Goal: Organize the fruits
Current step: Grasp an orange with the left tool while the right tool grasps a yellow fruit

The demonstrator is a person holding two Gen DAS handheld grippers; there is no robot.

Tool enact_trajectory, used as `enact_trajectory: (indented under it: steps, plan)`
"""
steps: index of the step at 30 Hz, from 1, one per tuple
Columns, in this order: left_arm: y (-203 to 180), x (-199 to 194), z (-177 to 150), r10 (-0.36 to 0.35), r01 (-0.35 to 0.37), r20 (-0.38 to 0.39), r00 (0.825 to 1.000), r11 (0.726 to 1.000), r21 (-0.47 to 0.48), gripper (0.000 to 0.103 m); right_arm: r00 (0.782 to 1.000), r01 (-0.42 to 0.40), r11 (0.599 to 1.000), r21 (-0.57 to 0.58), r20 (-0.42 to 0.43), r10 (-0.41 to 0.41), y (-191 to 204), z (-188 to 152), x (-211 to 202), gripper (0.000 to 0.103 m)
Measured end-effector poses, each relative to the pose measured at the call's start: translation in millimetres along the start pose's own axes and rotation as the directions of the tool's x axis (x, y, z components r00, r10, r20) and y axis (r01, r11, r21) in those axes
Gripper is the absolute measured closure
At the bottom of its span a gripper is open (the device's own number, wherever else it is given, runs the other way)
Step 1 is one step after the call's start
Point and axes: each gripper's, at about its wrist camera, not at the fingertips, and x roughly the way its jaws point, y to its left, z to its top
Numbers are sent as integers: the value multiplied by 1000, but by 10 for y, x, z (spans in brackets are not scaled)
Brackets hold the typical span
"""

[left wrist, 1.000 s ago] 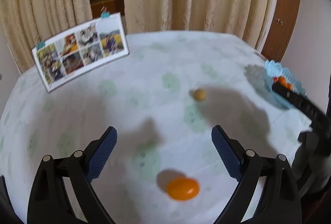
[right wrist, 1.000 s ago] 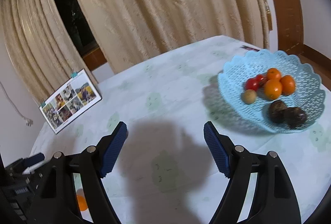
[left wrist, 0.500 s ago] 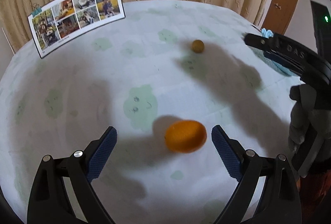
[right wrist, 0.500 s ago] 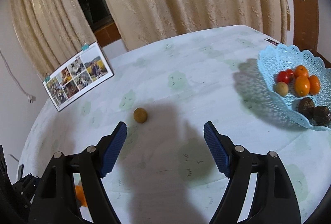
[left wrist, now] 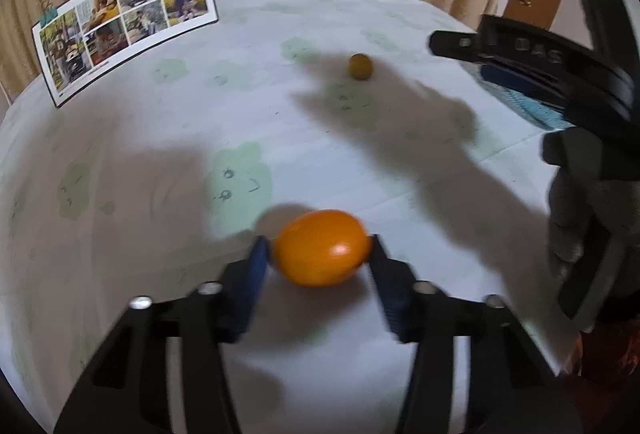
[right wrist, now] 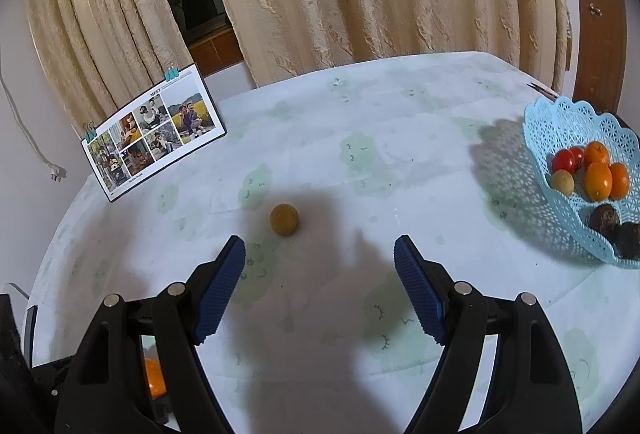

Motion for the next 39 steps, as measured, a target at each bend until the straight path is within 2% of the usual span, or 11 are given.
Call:
enact_trajectory:
  steps: [8, 13, 18, 21, 24, 28, 33, 39]
  plan:
    - [135, -195, 96, 32, -30, 59, 998, 999, -31, 58, 1000, 0, 999, -44, -12, -1, 144, 60, 182, 25]
    - [186, -384, 169, 58, -54, 116, 992, 998, -36, 58, 999, -7, 997, -75, -35, 4, 267, 141, 411, 25]
    - [241, -474, 200, 69, -63, 138, 988, 997, -49, 58, 998, -9, 993, -115, -68, 1, 384, 185, 646, 25]
    - [266, -478, 196, 71, -64, 136, 988, 997, -53, 58, 994, -15, 991, -136, -110, 0, 432, 195, 818, 35]
    - [279, -468, 188, 73, -65, 131, 989, 996, -61, 58, 989, -16, 990, -141, -147, -5, 433, 191, 944, 50]
    - [307, -453, 199, 73, -65, 130, 989, 996, -67, 58, 983, -3, 989, -149, -184, -24, 411, 176, 1078, 76]
    - [297, -466, 238, 72, -64, 138, 988, 996, -62, 58, 989, -26, 993, -119, -148, 8, 339, 235, 884, 77]
    - [220, -489, 328, 67, -61, 153, 986, 997, -41, 58, 999, -28, 997, -70, -39, 26, 151, 378, 392, 77]
